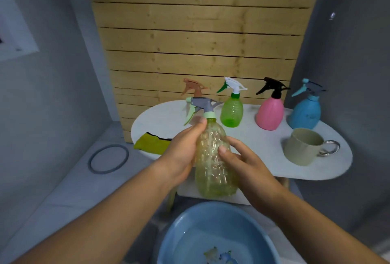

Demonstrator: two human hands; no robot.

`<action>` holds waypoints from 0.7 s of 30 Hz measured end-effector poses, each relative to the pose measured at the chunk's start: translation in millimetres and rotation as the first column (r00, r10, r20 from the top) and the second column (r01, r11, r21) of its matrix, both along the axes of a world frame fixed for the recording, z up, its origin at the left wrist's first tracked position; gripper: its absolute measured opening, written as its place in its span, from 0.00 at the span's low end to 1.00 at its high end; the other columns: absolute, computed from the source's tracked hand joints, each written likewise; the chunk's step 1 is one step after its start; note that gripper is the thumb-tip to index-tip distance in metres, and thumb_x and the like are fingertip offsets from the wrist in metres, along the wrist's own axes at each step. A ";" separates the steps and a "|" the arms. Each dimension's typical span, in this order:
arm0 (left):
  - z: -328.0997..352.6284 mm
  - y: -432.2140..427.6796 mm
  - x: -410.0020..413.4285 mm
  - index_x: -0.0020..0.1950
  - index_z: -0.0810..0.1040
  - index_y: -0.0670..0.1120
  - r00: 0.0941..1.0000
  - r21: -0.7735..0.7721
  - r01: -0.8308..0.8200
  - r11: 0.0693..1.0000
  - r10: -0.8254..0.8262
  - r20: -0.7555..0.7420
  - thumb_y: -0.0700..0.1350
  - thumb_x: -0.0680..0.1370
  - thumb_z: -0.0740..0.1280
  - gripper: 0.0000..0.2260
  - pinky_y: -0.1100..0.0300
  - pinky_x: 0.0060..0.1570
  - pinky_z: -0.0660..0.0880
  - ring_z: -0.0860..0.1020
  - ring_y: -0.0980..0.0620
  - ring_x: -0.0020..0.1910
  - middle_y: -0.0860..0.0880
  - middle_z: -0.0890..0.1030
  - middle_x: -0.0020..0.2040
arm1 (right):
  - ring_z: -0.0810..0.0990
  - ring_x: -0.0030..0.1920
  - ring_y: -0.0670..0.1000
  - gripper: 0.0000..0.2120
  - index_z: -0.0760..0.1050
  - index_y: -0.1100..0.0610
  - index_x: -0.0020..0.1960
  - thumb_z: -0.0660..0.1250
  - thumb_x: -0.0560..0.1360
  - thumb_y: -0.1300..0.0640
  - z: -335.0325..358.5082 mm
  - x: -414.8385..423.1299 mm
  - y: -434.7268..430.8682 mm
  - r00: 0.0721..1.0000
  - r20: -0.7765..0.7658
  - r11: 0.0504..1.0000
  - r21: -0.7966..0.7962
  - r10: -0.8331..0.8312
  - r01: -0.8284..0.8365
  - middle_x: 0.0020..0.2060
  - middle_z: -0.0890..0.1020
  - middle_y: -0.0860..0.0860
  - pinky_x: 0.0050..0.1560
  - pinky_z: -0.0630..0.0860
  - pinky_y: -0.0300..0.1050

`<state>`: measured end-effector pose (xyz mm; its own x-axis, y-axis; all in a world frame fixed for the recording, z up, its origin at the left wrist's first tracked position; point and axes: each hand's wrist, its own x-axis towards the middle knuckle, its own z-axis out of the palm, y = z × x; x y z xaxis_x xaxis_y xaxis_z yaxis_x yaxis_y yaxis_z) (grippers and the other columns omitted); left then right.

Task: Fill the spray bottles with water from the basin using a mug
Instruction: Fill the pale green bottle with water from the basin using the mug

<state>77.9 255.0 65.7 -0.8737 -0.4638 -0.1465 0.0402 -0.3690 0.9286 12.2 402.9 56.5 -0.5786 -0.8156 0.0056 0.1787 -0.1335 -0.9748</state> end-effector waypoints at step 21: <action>-16.4 -14.4 -17.5 0.54 0.79 0.45 0.993 0.052 -0.093 0.994 0.097 -0.067 0.49 0.81 0.69 0.08 0.51 0.42 0.83 0.86 0.46 0.45 0.42 0.87 0.53 | 0.86 0.50 0.56 0.23 0.72 0.47 0.66 0.72 0.72 0.53 -27.8 -1.5 -15.9 0.996 -0.093 1.000 0.013 -0.005 0.006 0.50 0.85 0.55 0.45 0.82 0.47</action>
<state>60.3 240.6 49.2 -0.8347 -0.5391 -0.1120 0.1406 -0.4054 0.9033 10.7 387.0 28.7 -0.5809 -0.8126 0.0483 0.0869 -0.1210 -0.9888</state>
